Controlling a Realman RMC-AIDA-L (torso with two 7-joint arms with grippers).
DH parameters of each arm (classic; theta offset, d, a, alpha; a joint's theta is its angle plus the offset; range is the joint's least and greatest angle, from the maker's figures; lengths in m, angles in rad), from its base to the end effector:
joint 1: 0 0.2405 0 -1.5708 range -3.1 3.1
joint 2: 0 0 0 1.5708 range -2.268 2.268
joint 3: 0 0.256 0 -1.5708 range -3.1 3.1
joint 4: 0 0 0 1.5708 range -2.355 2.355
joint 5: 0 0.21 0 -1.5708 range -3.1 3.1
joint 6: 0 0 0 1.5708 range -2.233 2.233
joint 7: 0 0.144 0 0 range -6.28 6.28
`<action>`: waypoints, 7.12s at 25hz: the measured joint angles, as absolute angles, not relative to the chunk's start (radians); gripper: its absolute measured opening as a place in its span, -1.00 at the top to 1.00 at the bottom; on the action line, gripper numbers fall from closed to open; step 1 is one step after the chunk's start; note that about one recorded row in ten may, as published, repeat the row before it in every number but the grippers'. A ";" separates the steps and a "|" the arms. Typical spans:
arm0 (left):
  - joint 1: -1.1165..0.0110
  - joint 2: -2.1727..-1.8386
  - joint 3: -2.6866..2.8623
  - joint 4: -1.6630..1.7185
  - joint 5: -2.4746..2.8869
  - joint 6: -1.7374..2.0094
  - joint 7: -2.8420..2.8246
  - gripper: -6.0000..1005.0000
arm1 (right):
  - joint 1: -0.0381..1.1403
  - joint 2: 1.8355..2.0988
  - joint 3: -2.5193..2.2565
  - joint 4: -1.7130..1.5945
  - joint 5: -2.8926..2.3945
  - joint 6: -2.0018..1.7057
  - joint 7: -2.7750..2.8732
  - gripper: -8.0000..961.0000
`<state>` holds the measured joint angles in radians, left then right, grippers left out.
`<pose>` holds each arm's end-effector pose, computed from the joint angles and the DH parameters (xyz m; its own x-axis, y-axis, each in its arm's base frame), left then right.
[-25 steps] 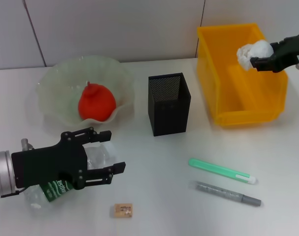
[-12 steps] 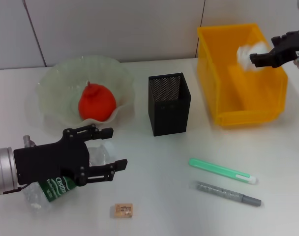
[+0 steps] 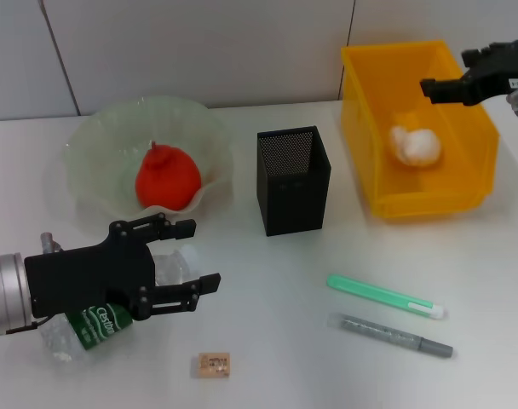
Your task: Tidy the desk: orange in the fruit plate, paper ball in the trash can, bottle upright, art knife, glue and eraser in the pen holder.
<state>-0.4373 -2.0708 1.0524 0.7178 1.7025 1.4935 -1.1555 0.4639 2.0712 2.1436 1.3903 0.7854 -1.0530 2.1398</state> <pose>-0.2422 0.3169 -0.0195 0.8652 0.0767 0.4956 0.2037 -0.9568 -0.2076 0.2180 0.4078 0.1105 0.8712 -0.3759 -0.3156 -0.4761 -0.4908 -0.7297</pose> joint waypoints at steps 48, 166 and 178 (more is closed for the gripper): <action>-0.415 -2.072 1.063 0.712 1.536 1.450 -1.222 -0.60 | 0.301 2.080 2.486 1.009 1.304 -1.838 1.499 -0.59; -0.713 -2.080 1.702 1.199 2.648 1.238 -2.686 -0.59 | 0.271 2.076 2.505 0.784 1.299 -1.768 1.323 -0.59; -0.761 -2.080 1.696 1.110 2.644 1.202 -2.686 -0.59 | 0.273 2.075 2.514 0.783 1.299 -1.766 1.322 -0.59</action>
<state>-0.7606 -2.0801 1.6964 1.1104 2.6441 1.2017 -2.6860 0.2730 2.0754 2.5142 0.7831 1.2991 -1.7663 1.3222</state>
